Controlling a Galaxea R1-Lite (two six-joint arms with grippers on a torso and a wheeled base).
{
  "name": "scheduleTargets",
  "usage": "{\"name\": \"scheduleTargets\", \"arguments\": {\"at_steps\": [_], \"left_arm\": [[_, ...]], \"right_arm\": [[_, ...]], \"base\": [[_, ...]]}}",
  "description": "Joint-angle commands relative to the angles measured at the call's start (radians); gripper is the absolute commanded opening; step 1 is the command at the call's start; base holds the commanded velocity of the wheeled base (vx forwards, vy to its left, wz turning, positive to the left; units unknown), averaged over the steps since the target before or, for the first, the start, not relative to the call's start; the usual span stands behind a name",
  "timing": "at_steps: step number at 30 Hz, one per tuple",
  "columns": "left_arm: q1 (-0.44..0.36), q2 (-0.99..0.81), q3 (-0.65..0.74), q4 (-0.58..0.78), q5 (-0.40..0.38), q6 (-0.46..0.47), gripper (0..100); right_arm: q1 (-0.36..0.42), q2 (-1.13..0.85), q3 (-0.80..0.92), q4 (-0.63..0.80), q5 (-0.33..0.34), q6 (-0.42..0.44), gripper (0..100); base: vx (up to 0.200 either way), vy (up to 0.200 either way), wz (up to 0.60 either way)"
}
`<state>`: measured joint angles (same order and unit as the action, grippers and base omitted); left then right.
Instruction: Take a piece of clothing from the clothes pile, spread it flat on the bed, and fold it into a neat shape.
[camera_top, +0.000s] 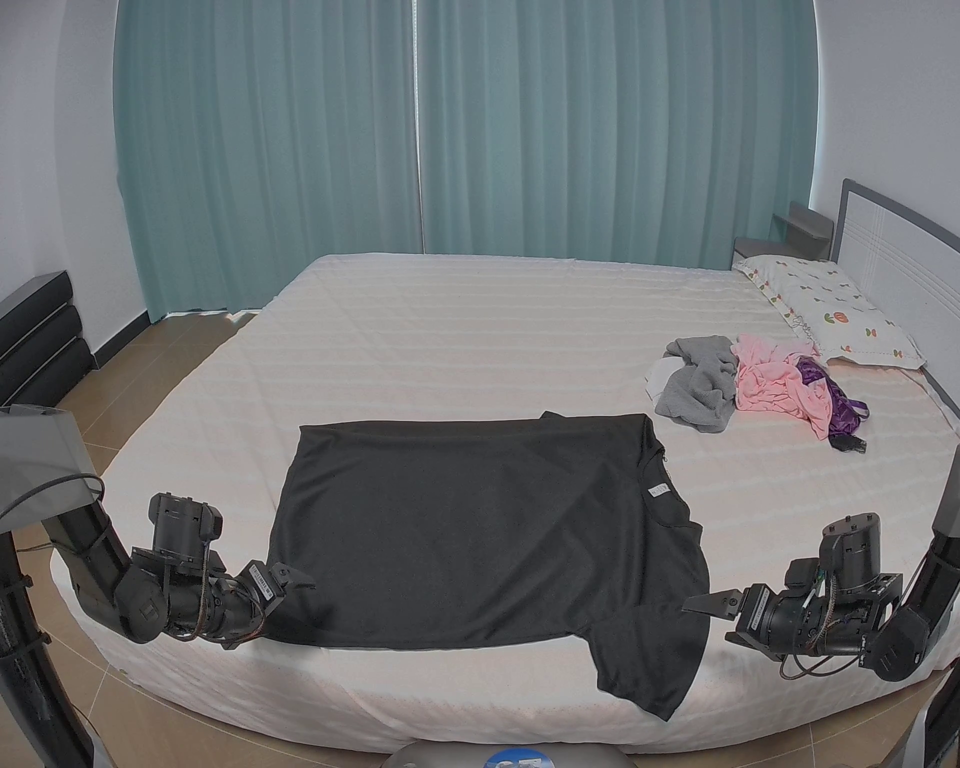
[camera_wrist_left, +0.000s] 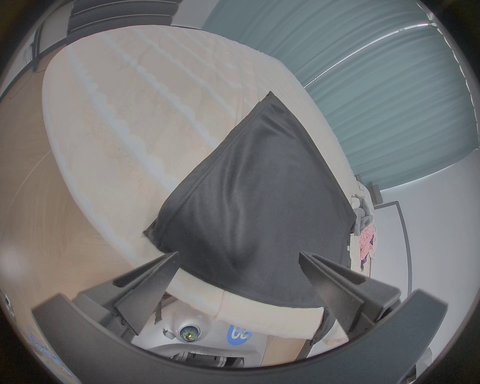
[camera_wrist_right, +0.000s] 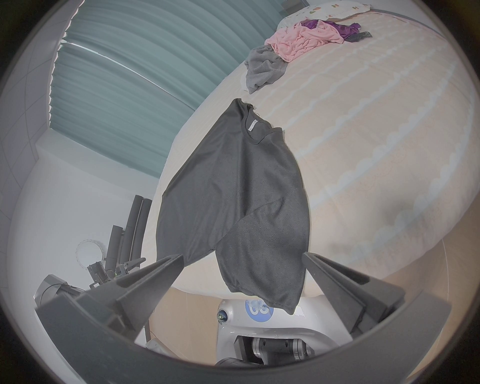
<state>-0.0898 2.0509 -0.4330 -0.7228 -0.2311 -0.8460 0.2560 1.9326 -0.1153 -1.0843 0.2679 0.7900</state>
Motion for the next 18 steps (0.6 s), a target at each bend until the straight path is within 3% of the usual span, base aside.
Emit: {"name": "scheduleTargets", "arguments": {"at_steps": [1,11,18], "left_arm": [[0.001,-0.008,0.022,0.005,-0.001,0.001,100],[0.048,-0.017,0.06,0.002,0.105,0.099,100],[0.047,0.061,0.045,-0.01,0.157,0.104,100]], "right_arm": [[0.0,0.003,0.0,0.0,0.001,0.0,100],[-0.001,0.003,0.002,0.0,-0.001,-0.002,100],[-0.001,0.003,0.002,0.0,-0.001,0.0,100]], "base": [[0.0,0.0,0.0],[0.0,0.0,0.0],[0.0,0.0,0.0]]}}
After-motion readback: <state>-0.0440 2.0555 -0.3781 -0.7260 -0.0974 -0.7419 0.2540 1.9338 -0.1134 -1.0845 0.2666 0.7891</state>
